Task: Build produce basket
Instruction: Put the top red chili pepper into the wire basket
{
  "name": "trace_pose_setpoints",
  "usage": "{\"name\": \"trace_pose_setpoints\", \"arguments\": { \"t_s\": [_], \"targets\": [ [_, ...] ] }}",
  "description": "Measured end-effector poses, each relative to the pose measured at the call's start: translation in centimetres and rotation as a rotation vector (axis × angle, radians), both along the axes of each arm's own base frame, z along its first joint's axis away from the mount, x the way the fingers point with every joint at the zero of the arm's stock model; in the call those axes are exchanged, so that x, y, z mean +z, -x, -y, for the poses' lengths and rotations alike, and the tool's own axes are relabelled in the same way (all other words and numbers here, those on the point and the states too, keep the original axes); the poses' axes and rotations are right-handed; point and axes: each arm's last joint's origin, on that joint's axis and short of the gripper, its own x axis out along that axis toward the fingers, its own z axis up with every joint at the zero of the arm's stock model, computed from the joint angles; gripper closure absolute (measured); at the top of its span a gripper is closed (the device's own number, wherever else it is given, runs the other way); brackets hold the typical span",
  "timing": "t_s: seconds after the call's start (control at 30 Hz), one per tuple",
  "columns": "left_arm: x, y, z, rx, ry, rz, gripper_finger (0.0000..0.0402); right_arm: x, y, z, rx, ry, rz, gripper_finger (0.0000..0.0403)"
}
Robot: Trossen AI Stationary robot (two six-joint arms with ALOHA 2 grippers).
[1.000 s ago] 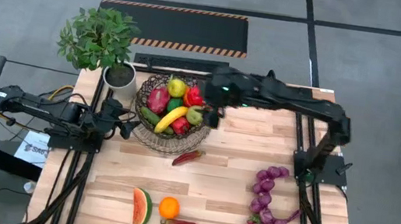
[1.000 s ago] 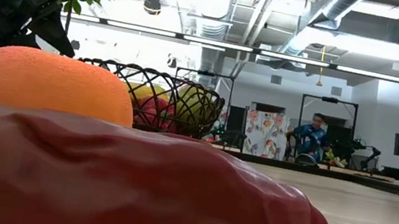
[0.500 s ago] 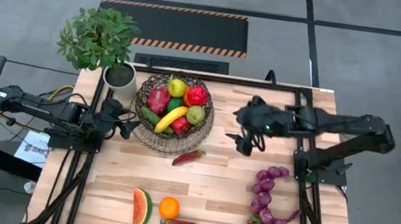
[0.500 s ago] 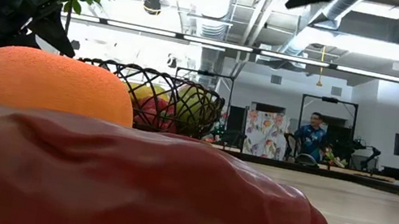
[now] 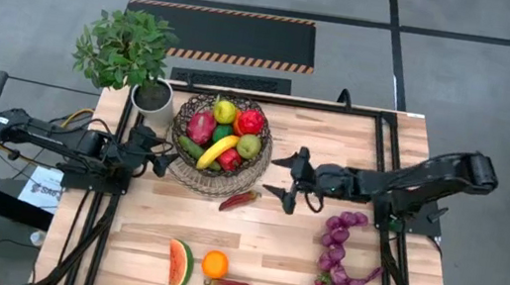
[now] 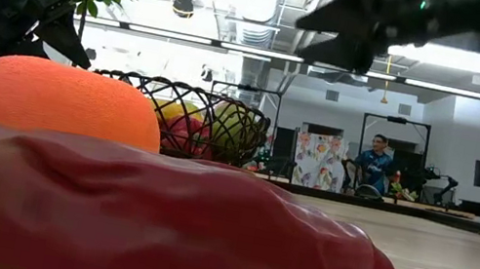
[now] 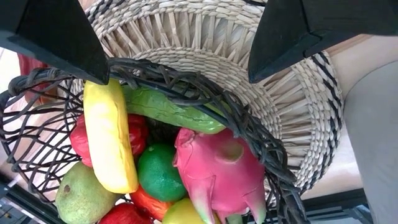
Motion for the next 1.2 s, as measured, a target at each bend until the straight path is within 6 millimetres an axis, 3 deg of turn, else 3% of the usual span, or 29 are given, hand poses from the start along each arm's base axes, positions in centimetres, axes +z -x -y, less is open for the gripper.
{"name": "trace_pose_setpoints", "arguments": {
  "t_s": [0.2,0.37,0.9,1.2],
  "targets": [
    [0.0,0.0,0.0,0.001,-0.002,0.0,0.0034,-3.5,-1.8,-0.1,0.004,0.0,-0.078,0.0022],
    [0.0,0.0,0.0,0.008,-0.01,0.0,0.0034,-5.2,-2.7,-0.3,0.042,-0.036,-0.097,0.0022],
    [0.0,0.0,-0.1,0.013,-0.019,-0.001,0.0034,-7.7,-4.5,-0.6,0.071,-0.076,-0.061,0.003],
    [0.0,0.0,-0.1,0.013,-0.019,-0.002,0.0034,-7.9,-6.4,-0.8,0.089,-0.079,-0.057,0.003]
  ]
}}
